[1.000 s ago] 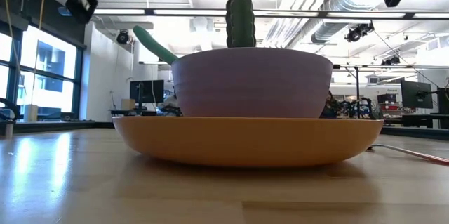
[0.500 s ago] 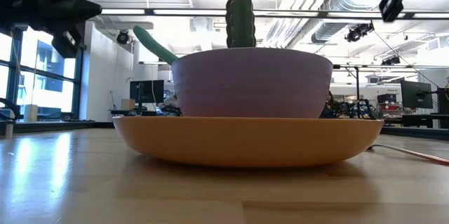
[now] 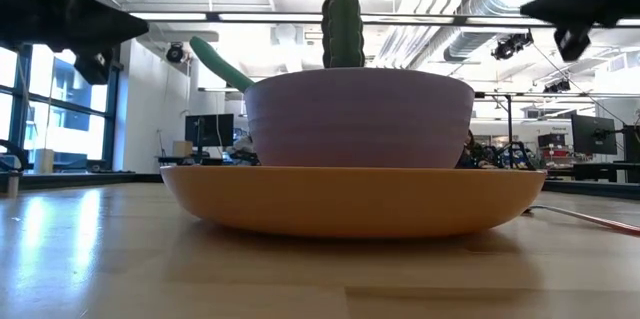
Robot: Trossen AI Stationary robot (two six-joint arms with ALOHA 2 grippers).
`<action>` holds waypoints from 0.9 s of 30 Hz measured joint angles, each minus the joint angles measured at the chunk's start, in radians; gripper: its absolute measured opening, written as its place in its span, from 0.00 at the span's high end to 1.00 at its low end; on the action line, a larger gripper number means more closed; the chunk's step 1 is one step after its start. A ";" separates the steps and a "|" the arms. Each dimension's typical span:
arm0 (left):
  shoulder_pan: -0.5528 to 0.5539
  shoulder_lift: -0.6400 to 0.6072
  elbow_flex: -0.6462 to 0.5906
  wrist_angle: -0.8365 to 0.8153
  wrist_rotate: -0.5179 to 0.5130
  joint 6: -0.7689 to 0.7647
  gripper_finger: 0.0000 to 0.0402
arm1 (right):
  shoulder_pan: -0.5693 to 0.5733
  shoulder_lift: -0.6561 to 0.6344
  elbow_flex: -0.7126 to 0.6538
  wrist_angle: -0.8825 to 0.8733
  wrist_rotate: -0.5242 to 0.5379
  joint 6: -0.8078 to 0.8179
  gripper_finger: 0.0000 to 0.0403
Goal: Set table place
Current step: Return to Home Position
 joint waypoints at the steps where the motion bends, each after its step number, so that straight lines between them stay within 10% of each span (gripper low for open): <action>1: 0.000 0.000 0.000 0.000 0.011 0.007 1.00 | 0.000 0.000 0.000 -0.032 -0.005 0.024 1.00; 27: 0.000 0.000 0.001 0.000 -0.041 0.089 1.00 | 0.000 0.000 -0.132 -0.049 0.027 0.064 1.00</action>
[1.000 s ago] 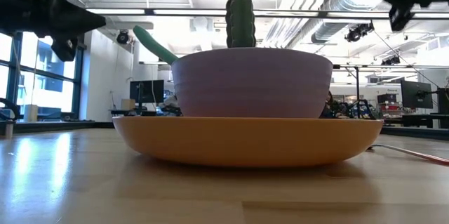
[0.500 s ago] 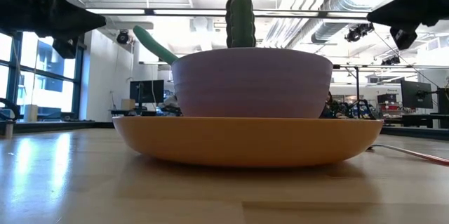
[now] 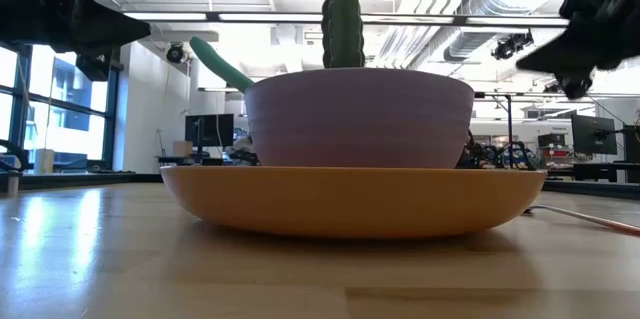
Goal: Set table place
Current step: Return to Home Position
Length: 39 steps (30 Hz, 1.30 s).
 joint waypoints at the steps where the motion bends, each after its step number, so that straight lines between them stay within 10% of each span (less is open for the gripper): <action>1: 0.000 0.000 0.000 0.000 0.000 0.000 1.00 | 0.000 0.000 -0.028 0.023 0.000 0.009 1.00; 39: -0.001 0.002 0.000 -0.001 -0.026 0.001 0.99 | 0.000 0.001 -0.067 0.085 0.103 -0.011 1.00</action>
